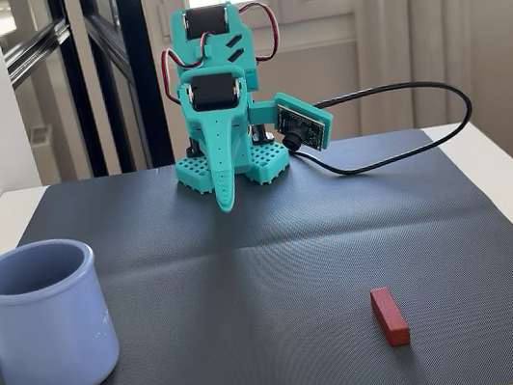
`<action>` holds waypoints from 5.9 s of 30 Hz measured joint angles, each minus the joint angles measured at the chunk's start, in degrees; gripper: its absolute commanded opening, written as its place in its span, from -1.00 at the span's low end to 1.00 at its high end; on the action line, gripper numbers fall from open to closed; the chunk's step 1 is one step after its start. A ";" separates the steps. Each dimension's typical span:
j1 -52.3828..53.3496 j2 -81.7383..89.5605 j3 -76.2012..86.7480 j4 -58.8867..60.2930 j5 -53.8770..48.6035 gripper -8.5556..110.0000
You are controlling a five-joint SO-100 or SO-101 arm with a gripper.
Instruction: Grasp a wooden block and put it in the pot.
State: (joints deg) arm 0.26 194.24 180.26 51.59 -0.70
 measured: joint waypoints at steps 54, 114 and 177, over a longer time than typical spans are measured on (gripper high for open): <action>-2.99 -30.67 -23.47 -0.79 1.93 -0.86; -19.86 -113.55 -66.45 -29.53 104.24 -0.70; -16.79 -115.93 -67.85 -29.71 95.19 -0.85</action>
State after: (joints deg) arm -16.52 78.31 112.41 21.88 94.48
